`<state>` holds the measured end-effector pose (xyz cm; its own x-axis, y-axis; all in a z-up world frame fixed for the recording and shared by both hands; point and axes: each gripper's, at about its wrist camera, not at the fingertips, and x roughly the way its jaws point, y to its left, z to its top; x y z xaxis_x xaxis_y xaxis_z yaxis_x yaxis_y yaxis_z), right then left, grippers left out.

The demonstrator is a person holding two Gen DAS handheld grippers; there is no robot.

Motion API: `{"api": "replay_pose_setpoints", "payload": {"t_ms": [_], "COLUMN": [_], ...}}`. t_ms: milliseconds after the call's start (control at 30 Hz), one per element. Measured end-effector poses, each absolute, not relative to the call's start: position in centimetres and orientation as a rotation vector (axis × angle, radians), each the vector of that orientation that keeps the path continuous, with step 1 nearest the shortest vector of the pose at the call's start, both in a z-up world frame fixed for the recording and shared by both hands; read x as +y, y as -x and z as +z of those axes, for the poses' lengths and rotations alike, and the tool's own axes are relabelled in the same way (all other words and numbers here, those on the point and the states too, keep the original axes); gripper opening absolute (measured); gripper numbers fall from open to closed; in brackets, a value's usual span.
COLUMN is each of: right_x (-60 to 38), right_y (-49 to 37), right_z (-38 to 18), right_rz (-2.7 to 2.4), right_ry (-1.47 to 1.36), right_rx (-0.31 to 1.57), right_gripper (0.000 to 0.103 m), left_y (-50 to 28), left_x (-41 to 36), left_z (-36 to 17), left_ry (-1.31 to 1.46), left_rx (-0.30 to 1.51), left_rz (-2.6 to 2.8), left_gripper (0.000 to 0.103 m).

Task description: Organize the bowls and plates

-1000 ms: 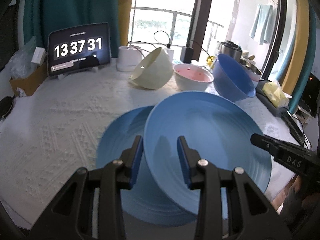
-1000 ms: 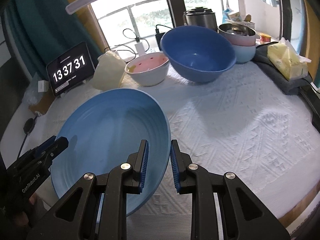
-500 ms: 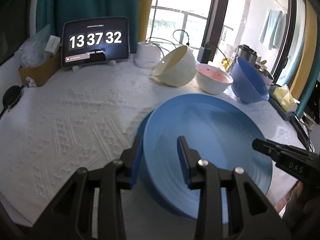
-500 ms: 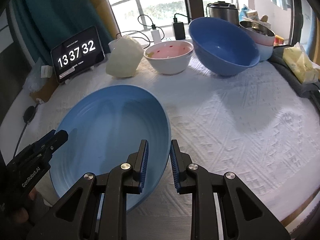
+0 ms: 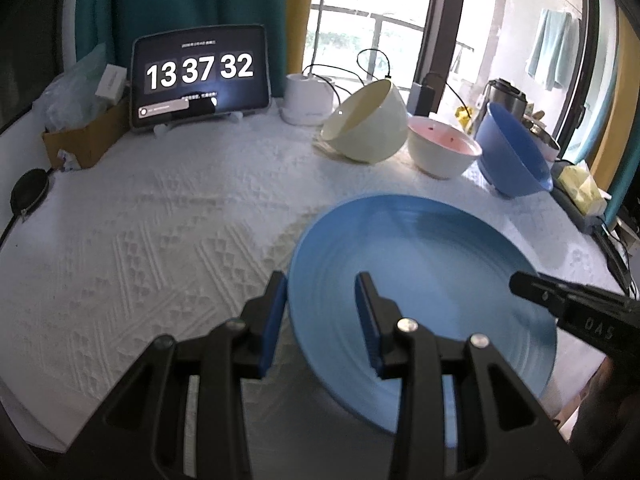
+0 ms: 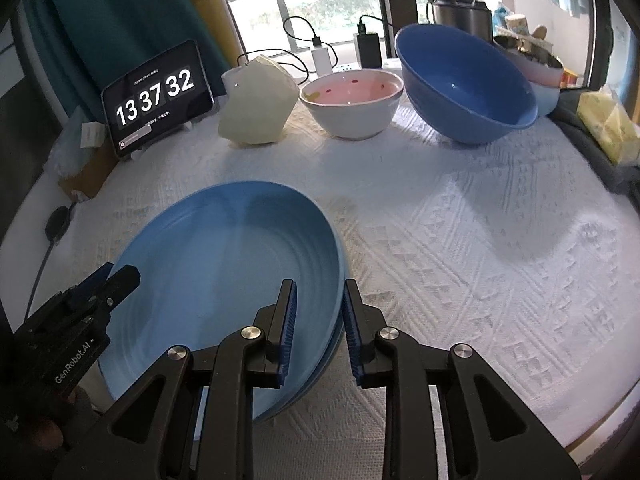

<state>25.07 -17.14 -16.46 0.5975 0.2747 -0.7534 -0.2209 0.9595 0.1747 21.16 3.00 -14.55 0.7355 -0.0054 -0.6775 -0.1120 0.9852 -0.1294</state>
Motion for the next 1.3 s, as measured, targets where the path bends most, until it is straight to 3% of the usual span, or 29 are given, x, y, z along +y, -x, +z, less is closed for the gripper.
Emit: {"api": "replay_pose_setpoints", "payload": {"t_ms": [1033, 1300], "right_x": [-19.1, -18.7], "right_y": [-24.9, -25.5], "right_z": [-16.5, -17.7], "right_rz": [0.295, 0.301], "right_ry": [-0.114, -0.128], "right_rx": [0.87, 0.92], "right_gripper": [0.026, 0.031], "left_y": [-21.1, -22.2], "left_x": [3.5, 4.0], "left_z": [-14.5, -16.3], "left_ry": [0.185, 0.195], "left_rx": [0.765, 0.852], "left_rz": [0.127, 0.154], "left_gripper": [0.037, 0.044]}}
